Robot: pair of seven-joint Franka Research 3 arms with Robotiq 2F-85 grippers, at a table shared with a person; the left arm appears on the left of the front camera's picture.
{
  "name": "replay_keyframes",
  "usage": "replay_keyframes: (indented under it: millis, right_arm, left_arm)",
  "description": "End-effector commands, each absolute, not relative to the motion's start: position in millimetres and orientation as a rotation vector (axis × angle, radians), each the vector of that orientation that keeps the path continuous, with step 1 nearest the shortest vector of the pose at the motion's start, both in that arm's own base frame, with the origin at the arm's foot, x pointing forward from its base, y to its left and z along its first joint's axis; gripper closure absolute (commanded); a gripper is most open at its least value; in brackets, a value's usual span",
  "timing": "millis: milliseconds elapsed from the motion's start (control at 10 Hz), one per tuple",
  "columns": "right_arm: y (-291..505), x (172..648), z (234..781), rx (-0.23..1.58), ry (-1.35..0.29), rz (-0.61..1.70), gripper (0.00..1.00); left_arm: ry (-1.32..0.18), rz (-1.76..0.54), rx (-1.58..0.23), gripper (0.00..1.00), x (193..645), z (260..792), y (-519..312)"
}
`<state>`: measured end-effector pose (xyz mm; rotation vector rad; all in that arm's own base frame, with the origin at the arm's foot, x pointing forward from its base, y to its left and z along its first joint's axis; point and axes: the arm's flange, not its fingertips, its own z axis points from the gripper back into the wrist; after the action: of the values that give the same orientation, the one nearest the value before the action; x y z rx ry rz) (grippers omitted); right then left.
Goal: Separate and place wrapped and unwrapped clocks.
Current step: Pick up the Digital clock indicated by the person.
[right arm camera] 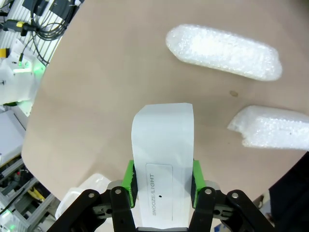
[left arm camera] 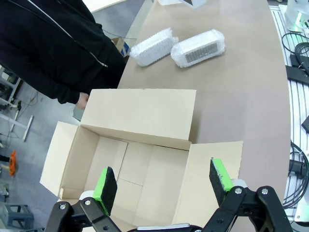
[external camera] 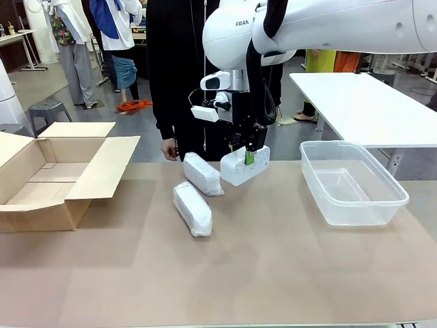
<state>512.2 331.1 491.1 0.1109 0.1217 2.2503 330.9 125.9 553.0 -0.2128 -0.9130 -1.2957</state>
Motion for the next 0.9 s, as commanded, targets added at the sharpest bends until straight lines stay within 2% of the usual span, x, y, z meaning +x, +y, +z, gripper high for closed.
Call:
replay_keyframes:
  millis: [0,800]
  right_arm:
    - [327.8,507.6,490.4,0.083,0.131,2.229,0.68]
    - [327.8,507.6,490.4,0.083,0.131,2.229,0.68]
  left_arm:
    - [-0.930,-1.314,-0.215,0.00,331.8,552.4,128.3]
    - [-0.930,-1.314,-0.215,0.00,331.8,552.4,128.3]
